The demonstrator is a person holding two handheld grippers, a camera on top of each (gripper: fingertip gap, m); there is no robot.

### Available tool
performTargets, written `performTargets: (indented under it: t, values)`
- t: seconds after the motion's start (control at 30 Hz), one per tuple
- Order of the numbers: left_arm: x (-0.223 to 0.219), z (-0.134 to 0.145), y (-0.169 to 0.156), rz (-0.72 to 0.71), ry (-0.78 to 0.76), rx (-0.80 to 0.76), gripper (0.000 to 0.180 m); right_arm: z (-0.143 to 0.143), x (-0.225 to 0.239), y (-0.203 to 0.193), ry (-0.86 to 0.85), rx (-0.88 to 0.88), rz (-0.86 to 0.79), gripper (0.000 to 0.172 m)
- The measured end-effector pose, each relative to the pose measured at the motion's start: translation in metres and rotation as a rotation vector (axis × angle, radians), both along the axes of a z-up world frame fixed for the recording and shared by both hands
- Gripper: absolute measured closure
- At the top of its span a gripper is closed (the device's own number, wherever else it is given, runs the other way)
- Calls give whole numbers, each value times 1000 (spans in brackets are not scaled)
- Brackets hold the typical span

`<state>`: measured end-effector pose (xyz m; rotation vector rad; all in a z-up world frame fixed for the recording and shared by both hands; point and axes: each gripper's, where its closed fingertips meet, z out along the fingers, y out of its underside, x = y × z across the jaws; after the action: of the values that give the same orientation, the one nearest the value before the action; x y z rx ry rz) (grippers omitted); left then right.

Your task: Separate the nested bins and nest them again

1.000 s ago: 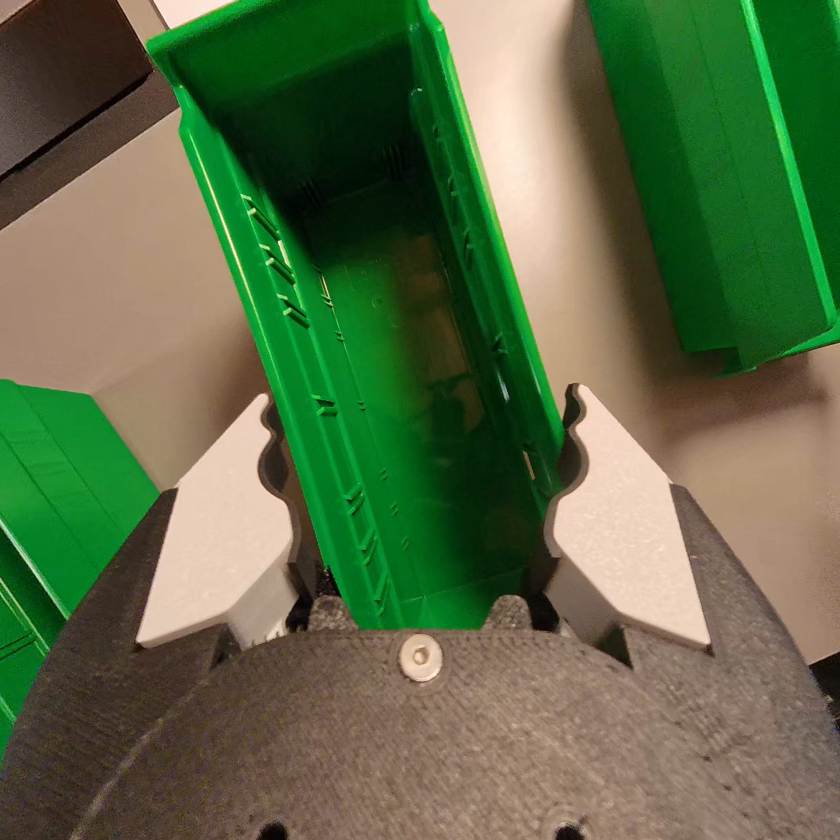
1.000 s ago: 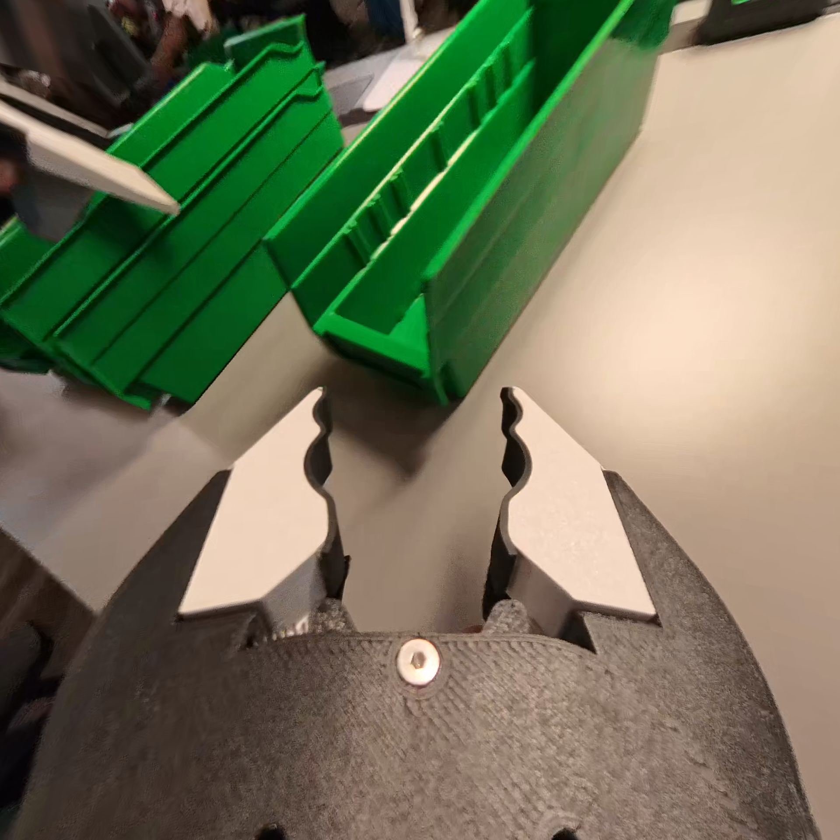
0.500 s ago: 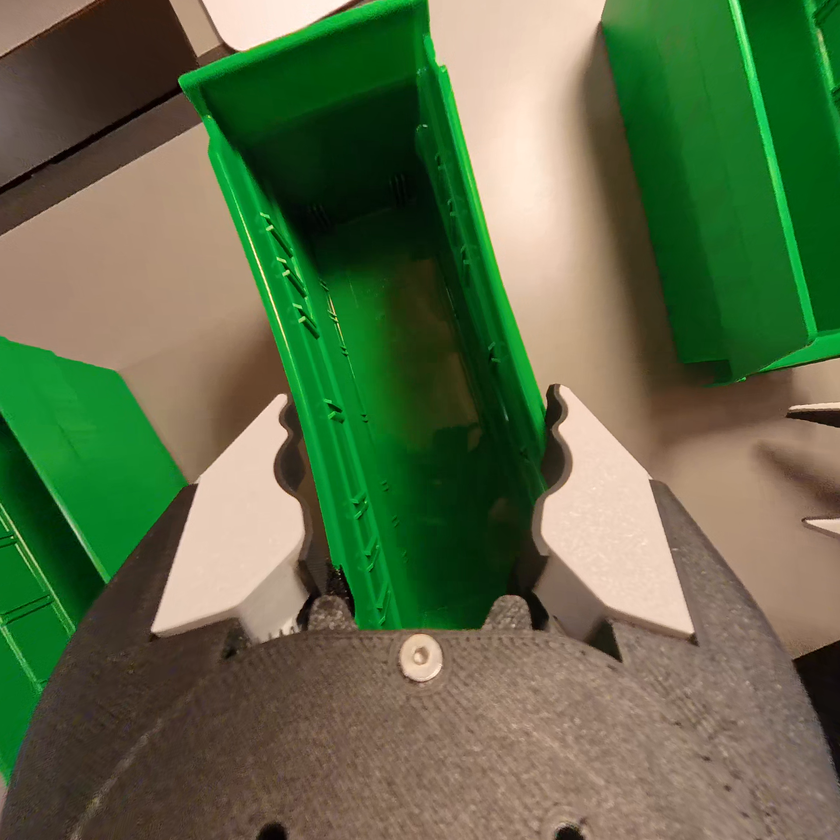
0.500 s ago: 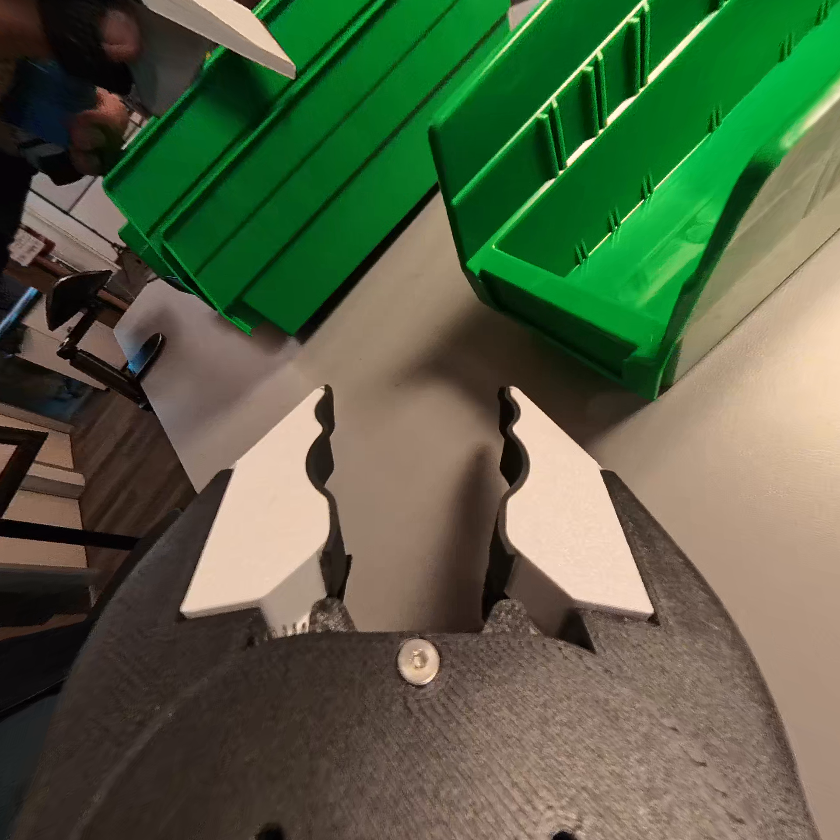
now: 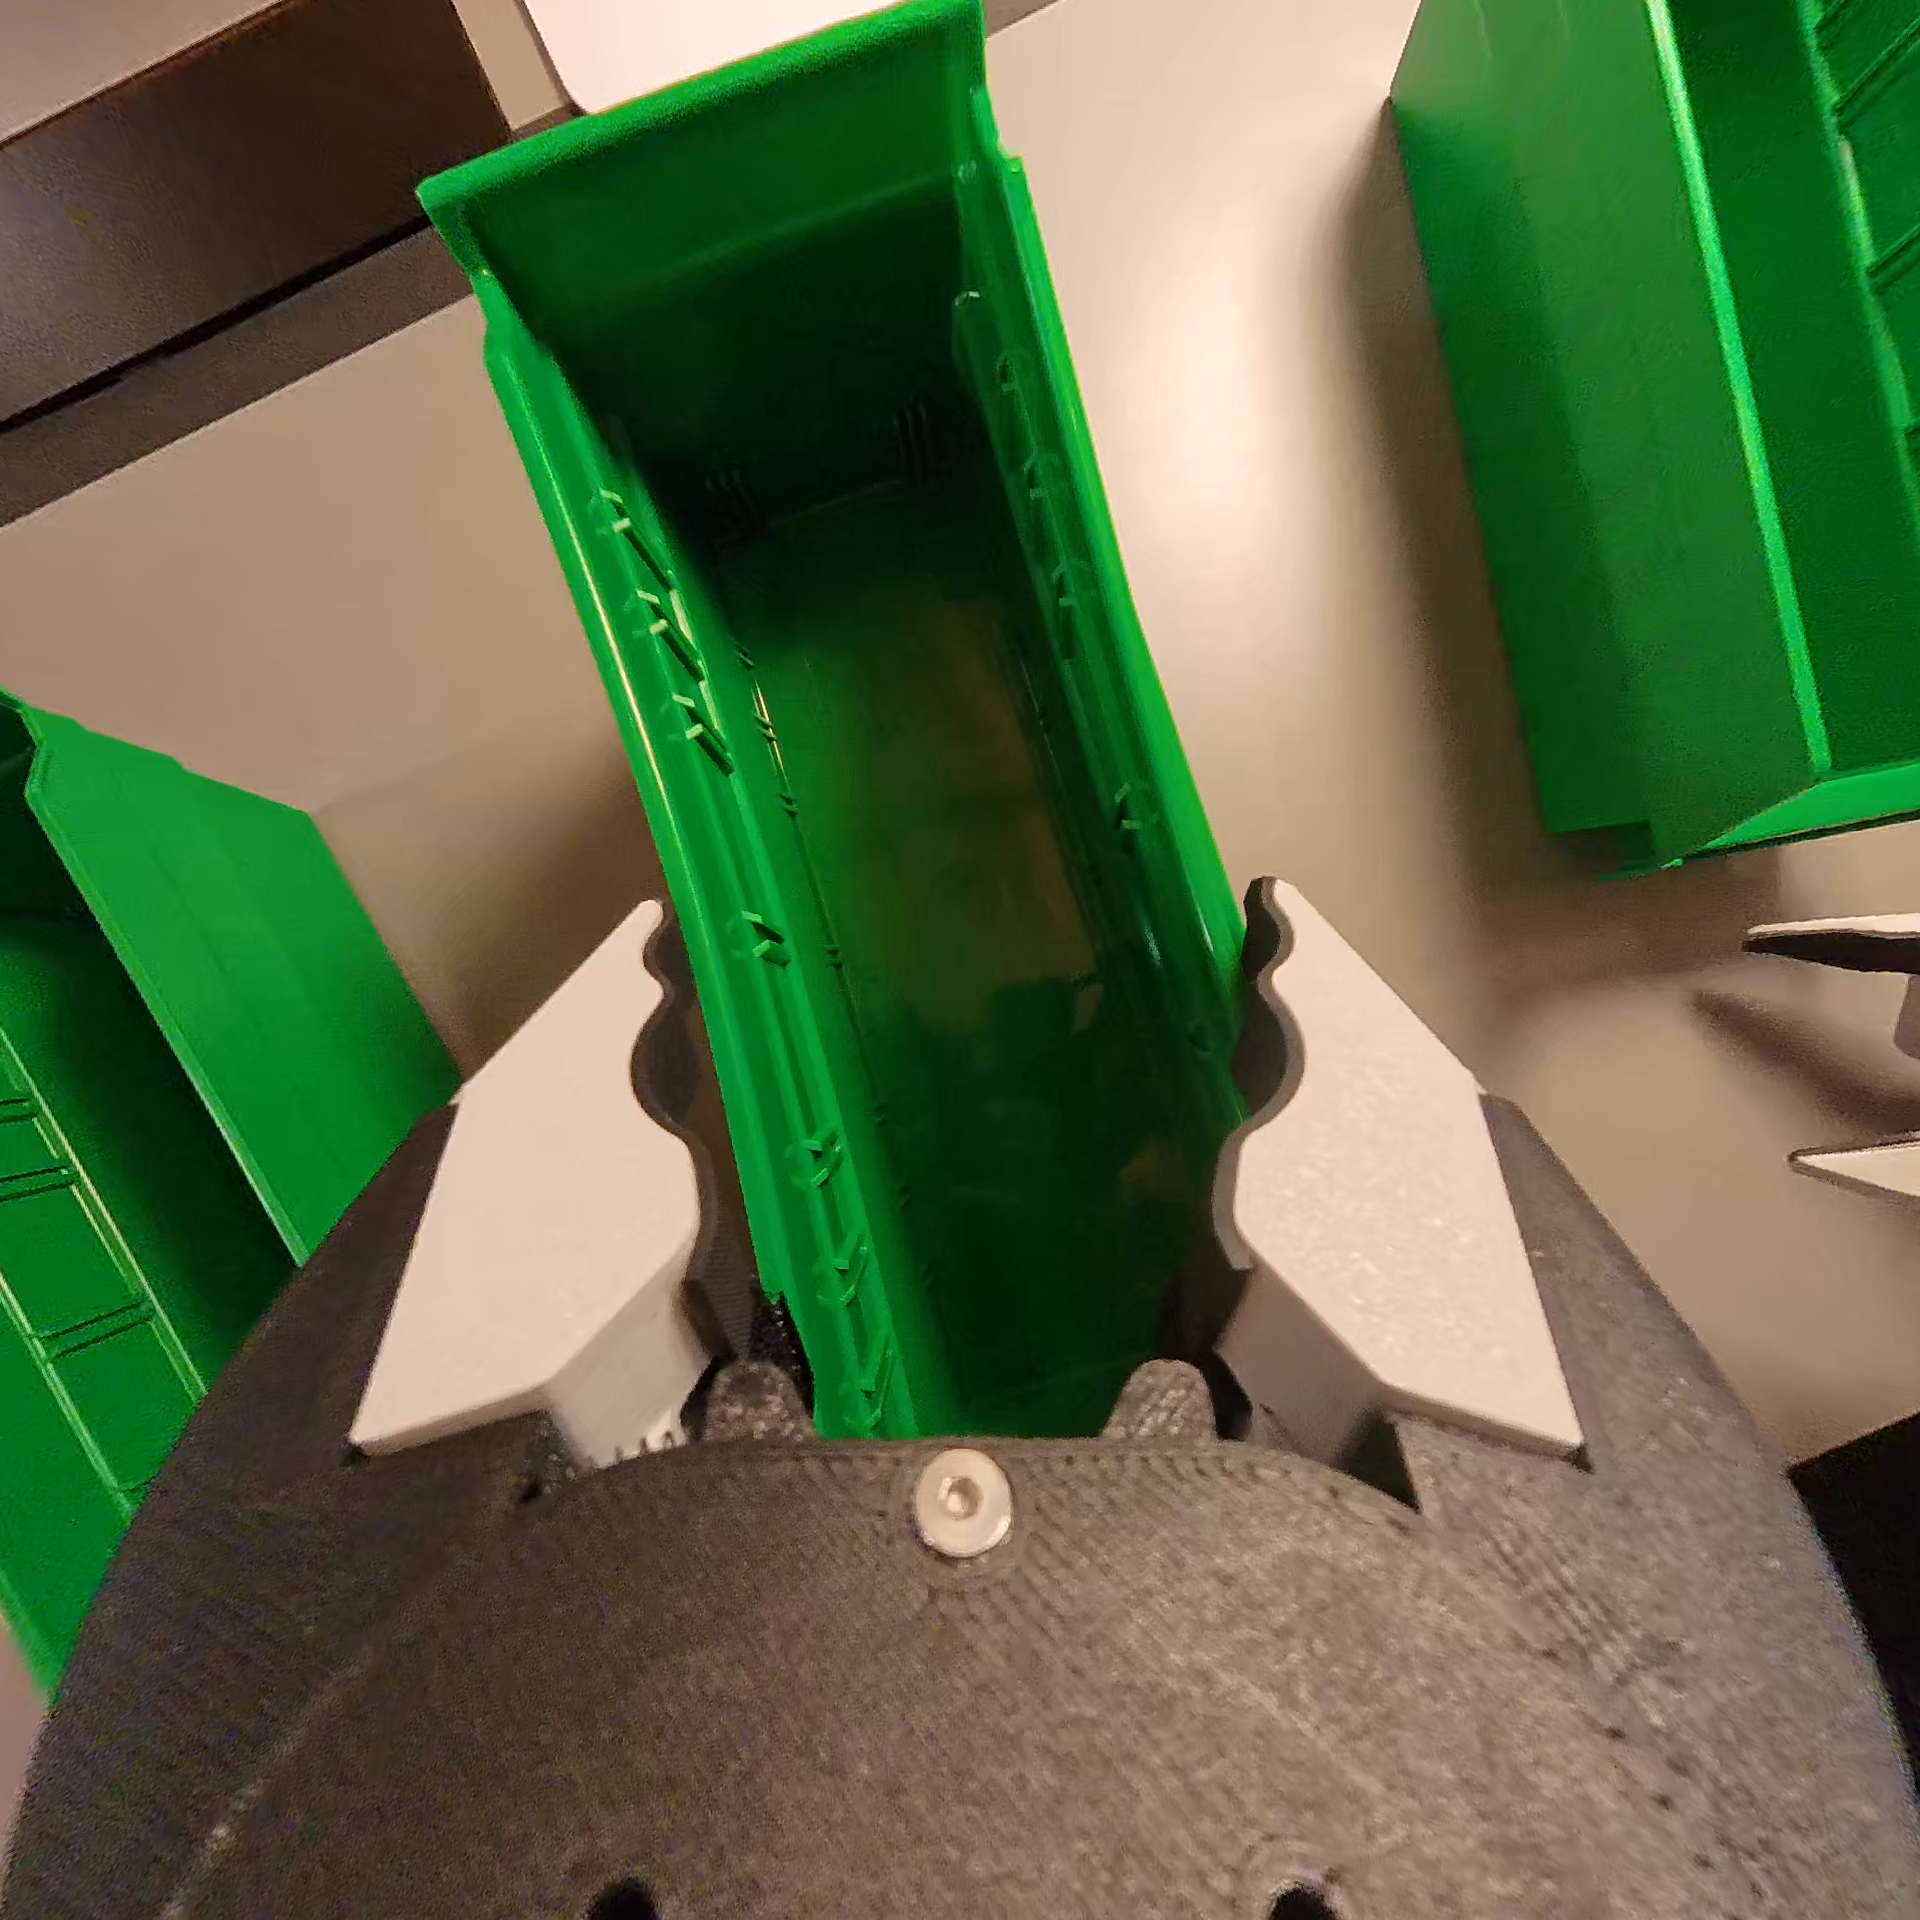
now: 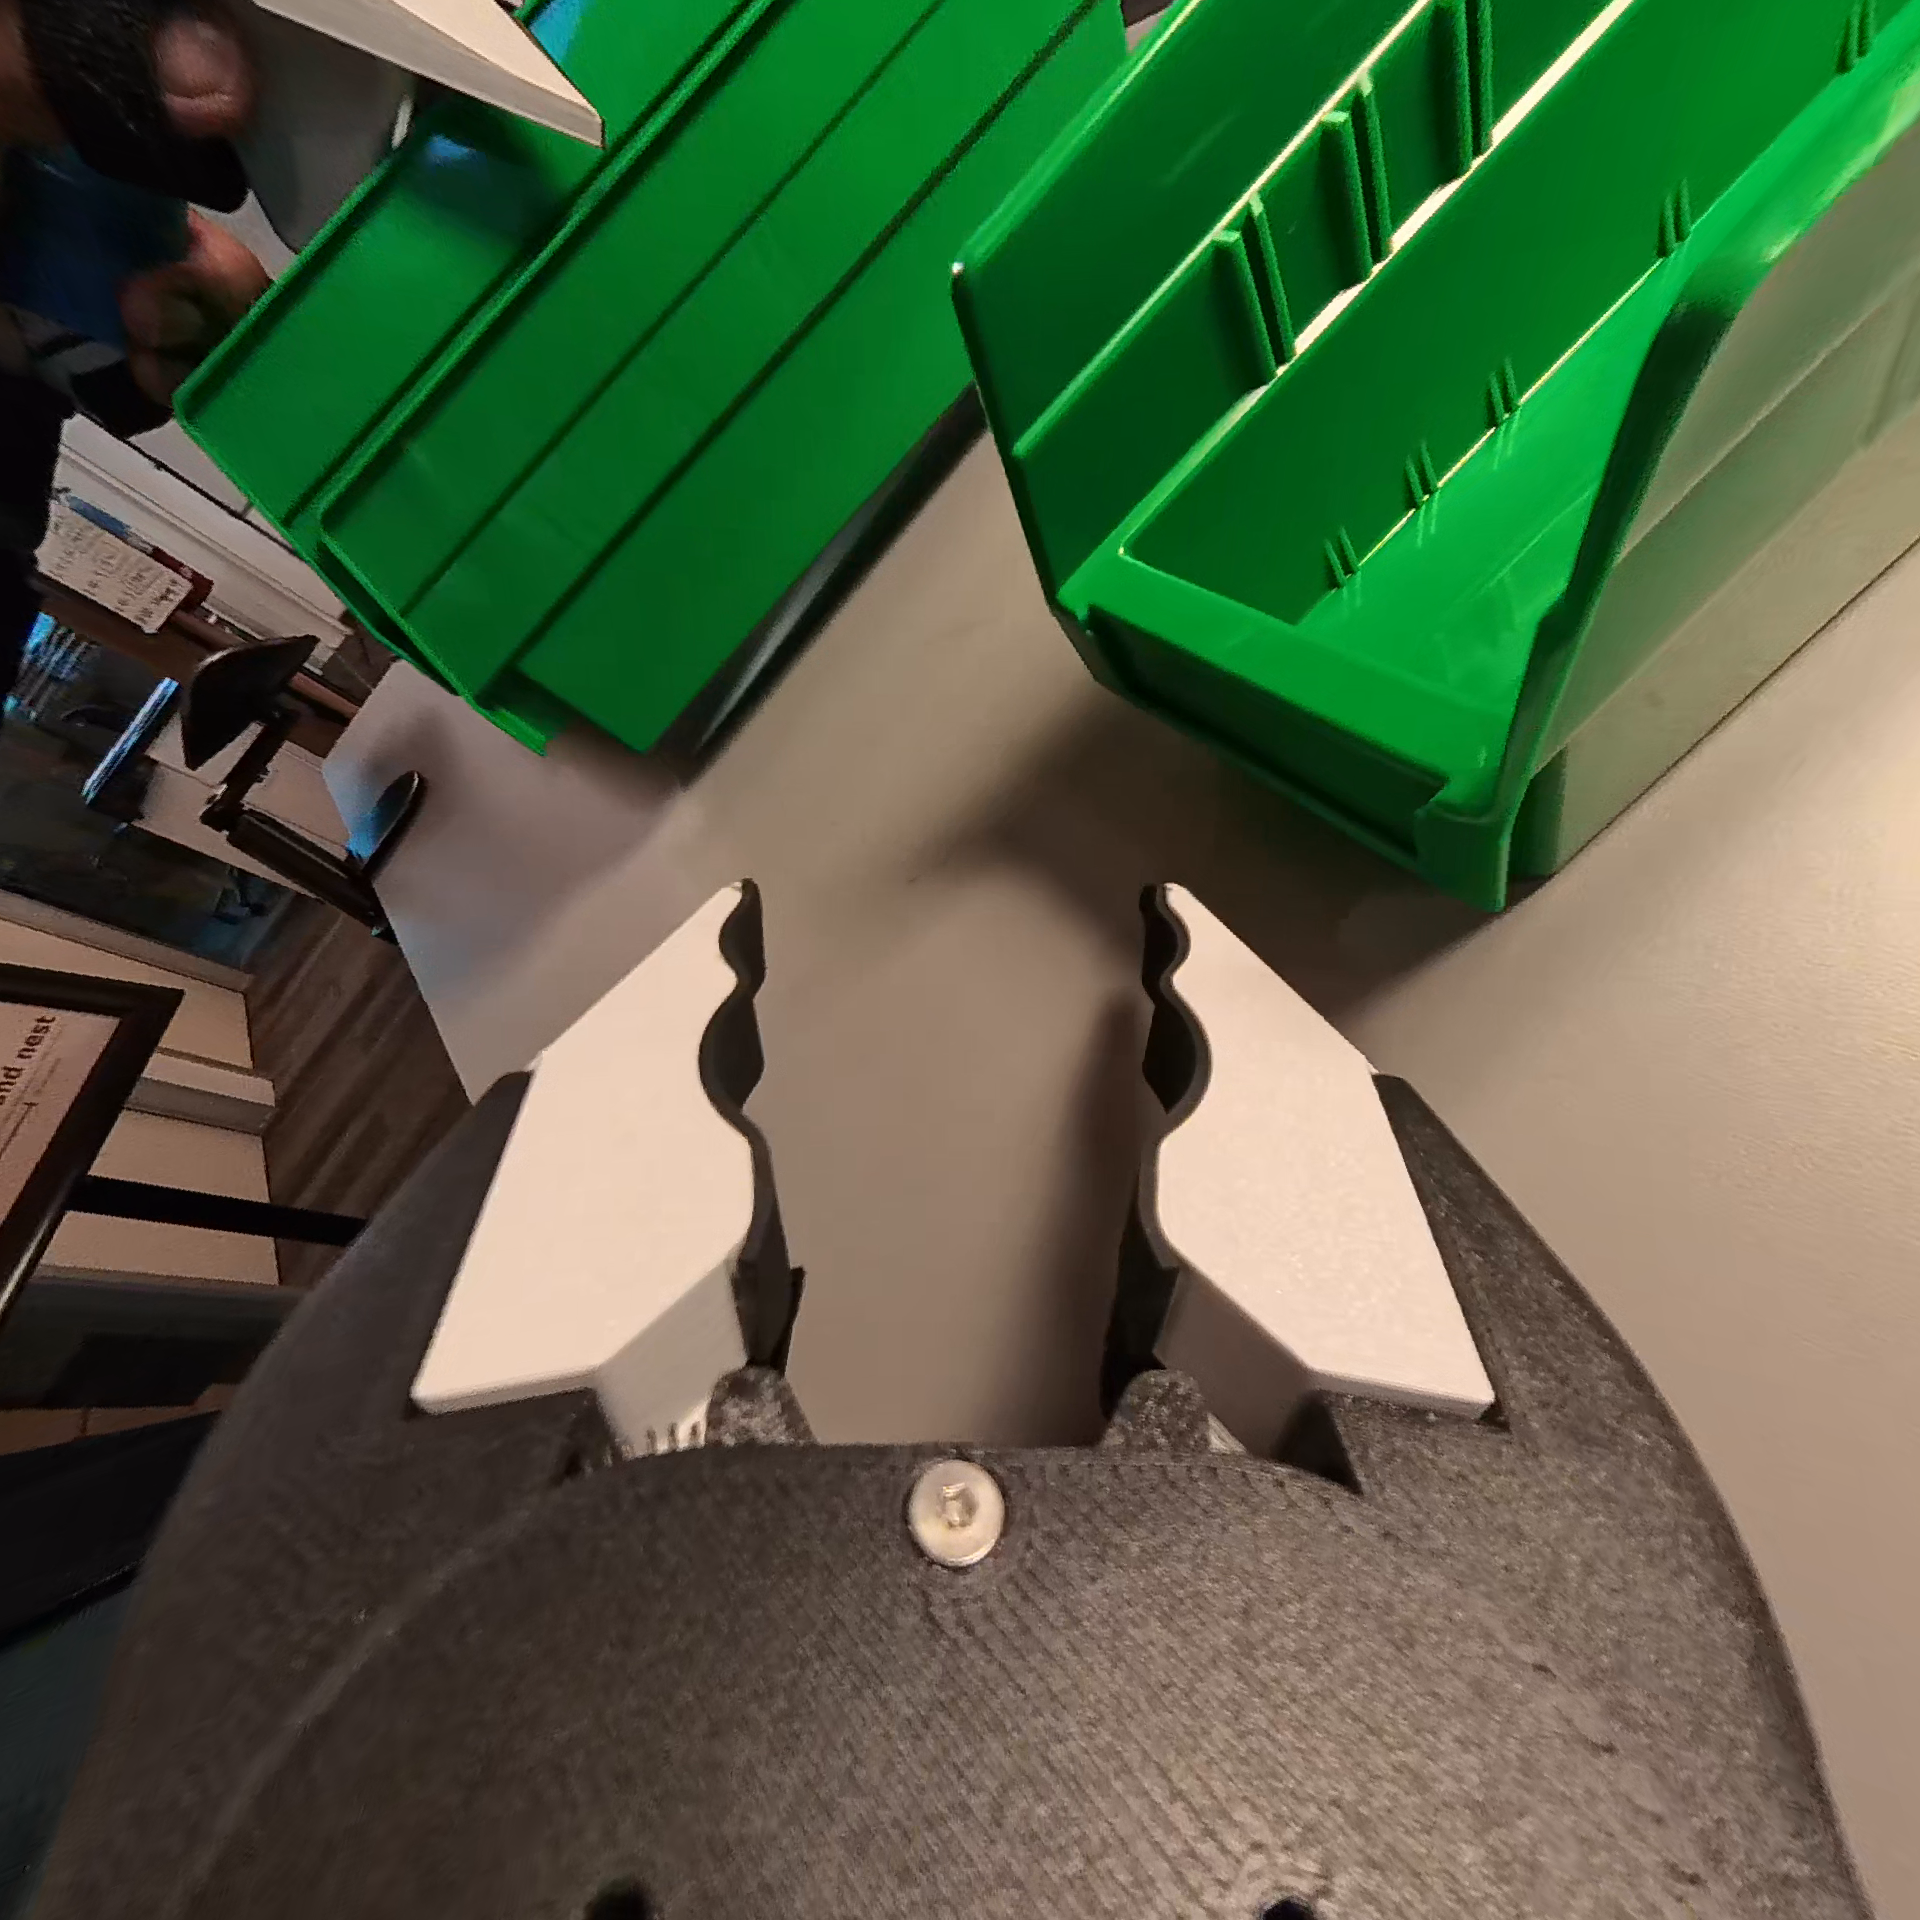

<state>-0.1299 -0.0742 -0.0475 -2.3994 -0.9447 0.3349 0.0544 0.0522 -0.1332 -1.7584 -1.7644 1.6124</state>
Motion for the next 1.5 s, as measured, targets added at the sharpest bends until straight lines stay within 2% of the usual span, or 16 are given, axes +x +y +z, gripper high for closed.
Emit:
performTargets:
  t: [0.4, 0.77, 0.9, 1.07, 1.2, 1.33, 1.4, 1.5]
  values:
    - [9, 7, 3, -5, -23, 37, 78, 5, 4, -18, 14, -42, 76, 96]
    - [14, 9, 5, -6, -38, 52, 79, 18, 12, -98, 74, -54, 283, 94]
    - [13, 12, 2, -5, -24, 49, 79, 12, 13, -106, 58, -51, 299, 94]
    - [6, 34, -3, 6, 24, 72, 77, 12, 11, -92, 55, -55, 270, 94]
    - [3, 76, 1, 8, 75, 148, 77, 17, 8, -70, 67, -62, 220, 94]
    - [17, 111, 27, -39, 93, 237, 77, 16, 1, -35, 68, -76, 124, 94]
    - [34, 108, 49, -82, 50, 266, 76, 15, -3, -12, 68, -87, 53, 94]
    - [55, 86, 80, -117, -26, 281, 75, 21, -11, 27, 114, -117, -86, 88]
